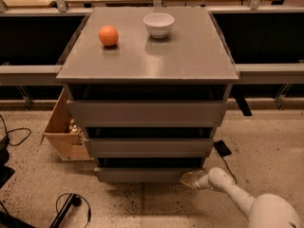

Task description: Close bottom drawer

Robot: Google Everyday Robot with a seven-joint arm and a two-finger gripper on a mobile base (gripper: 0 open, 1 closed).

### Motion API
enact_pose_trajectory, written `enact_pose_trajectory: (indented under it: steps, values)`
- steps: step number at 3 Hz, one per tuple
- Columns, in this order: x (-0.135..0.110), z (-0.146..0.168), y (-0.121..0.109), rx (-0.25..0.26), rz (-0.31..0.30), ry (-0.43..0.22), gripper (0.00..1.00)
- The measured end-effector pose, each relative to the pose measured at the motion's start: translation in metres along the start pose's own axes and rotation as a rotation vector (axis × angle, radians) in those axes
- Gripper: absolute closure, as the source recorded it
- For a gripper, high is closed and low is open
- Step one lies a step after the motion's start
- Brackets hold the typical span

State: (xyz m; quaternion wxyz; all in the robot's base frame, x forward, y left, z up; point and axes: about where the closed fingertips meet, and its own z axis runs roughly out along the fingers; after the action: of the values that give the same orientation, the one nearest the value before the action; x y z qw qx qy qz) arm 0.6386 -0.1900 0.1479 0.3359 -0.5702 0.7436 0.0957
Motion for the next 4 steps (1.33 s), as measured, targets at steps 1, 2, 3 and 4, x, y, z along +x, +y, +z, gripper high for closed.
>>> enact_pose_trajectory:
  steps: [1,2,3,4]
  values:
    - [0.0,0.0,0.0,0.0,0.0,0.0,0.63]
    - [0.0,0.0001,0.0001,0.0,0.0,0.0,0.32]
    - [0.0,0.0001,0.0001,0.0,0.0,0.0,0.08]
    - [0.0,0.0001,0.0001,0.0,0.0,0.0,0.0]
